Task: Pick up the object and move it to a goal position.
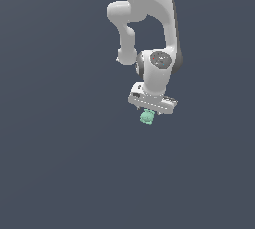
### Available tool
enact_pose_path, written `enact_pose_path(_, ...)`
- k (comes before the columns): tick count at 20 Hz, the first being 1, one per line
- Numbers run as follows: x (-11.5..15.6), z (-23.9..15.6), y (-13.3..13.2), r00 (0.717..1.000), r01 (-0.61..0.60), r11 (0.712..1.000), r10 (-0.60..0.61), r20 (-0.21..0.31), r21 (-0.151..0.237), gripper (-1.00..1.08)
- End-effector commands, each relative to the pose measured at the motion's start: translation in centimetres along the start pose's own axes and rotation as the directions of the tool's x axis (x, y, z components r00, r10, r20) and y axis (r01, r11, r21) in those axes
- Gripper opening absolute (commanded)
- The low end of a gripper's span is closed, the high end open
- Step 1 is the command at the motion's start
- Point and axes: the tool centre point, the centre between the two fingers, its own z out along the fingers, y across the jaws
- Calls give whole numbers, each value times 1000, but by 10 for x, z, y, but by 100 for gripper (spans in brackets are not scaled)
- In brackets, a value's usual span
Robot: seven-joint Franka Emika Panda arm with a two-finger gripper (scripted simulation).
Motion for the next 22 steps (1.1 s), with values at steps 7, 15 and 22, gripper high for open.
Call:
enact_pose_path(7,-2,4,-2,1000,-9,1000,9,-3,2,100)
enact_pose_path(15,-2,37,-1,1000,-12,1000,12,-4,2,100)
enact_pose_path(22,-2,51,-2,1000,-13,1000,13,-4,2,100)
